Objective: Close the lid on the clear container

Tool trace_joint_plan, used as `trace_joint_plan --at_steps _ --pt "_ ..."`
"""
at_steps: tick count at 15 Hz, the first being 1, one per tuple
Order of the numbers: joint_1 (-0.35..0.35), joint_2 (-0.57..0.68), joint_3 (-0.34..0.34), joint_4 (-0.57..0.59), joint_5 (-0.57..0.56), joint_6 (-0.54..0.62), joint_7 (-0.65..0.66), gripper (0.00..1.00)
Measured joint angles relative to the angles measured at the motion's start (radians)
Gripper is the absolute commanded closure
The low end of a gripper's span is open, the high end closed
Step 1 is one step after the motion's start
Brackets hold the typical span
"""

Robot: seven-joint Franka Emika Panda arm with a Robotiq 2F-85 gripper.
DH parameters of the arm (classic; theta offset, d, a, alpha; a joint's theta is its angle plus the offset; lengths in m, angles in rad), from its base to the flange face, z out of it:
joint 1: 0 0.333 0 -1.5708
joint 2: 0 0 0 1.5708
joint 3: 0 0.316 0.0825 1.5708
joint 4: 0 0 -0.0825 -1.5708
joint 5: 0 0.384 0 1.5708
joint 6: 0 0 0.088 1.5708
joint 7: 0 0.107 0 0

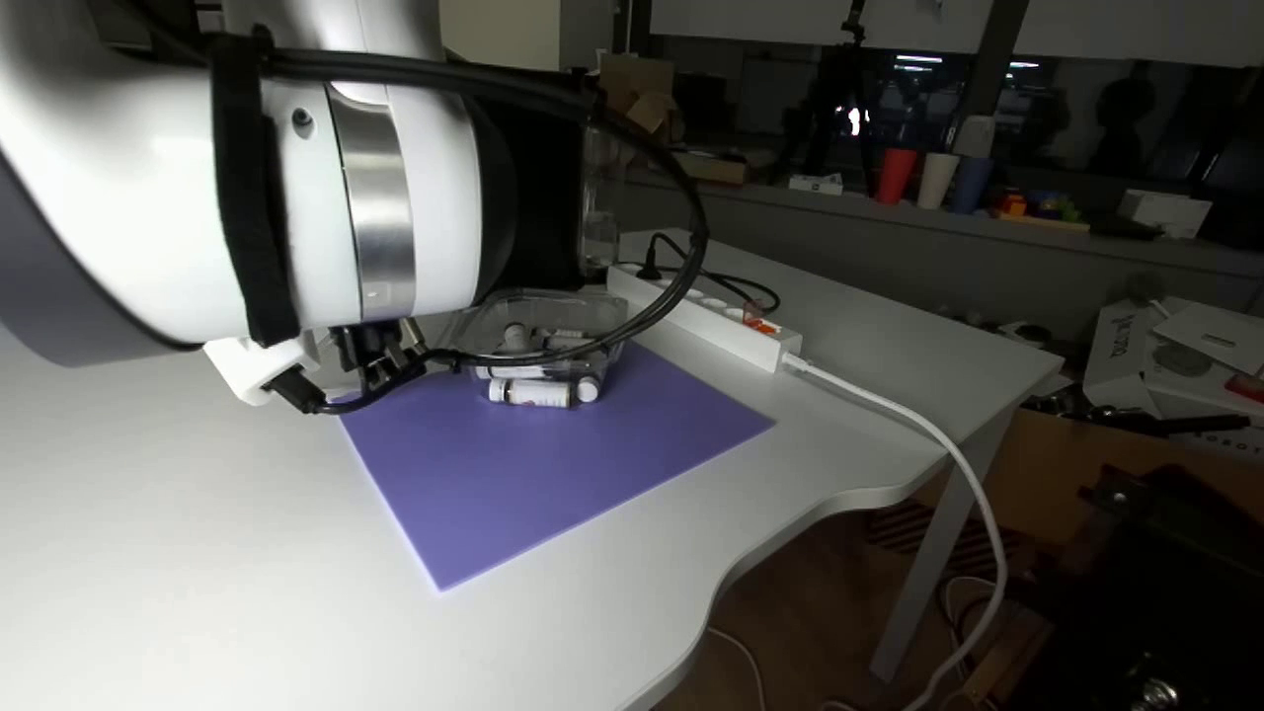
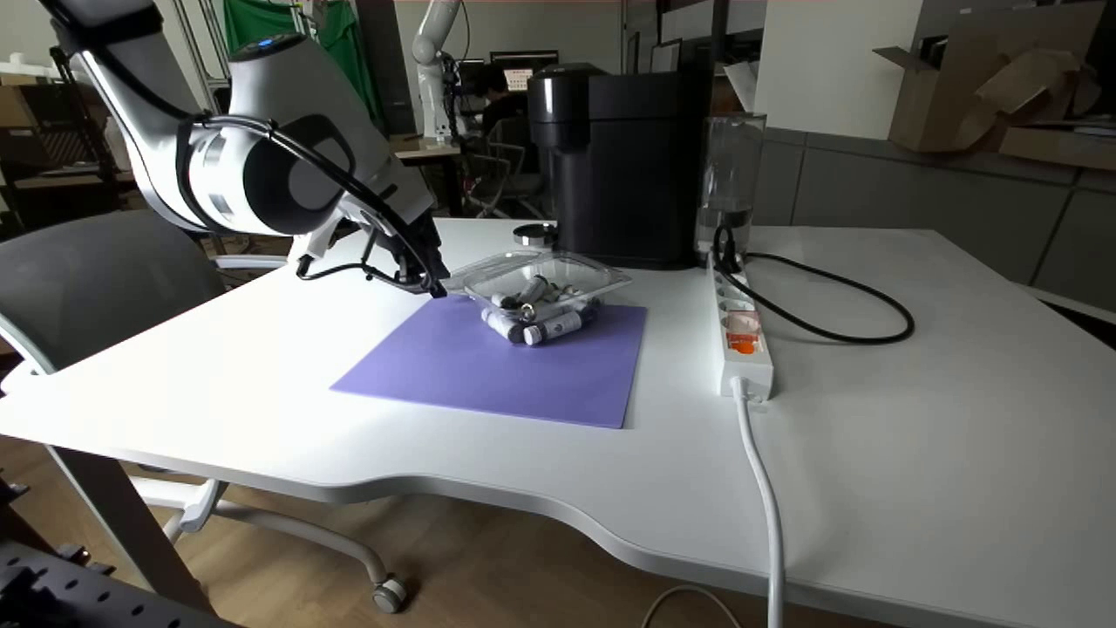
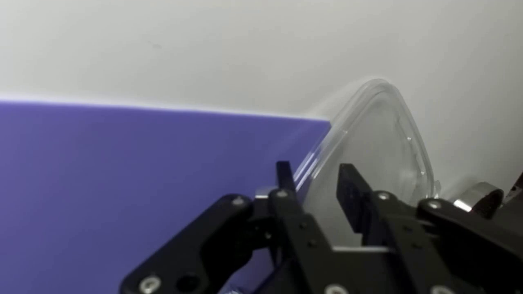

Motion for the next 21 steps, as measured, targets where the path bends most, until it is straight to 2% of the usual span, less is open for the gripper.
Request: trace_joint_plan --at_steps 1,7,11,15,16,17,21 --pt "0.0 0.0 0.001 0.0 -0.009 0.0 0.009 0.42" --pt "-0.001 0.0 0.01 -0.005 -0.036 0.0 0.057 0.02" --pt "-0.002 0.0 0.003 -0.005 -0.047 0.0 0.087 0.0" --pt "-0.001 0.001 -0.037 0.014 -0.057 0.0 0.099 0.0" --pt "-0.001 0.002 -0.049 0.021 -0.059 0.0 0.099 0.25" --pt "0.0 0.006 -0.059 0.027 -0.062 0.0 0.1 0.27" --pt "0.0 0.034 -0.082 0.044 -0.072 0.0 0.106 0.55"
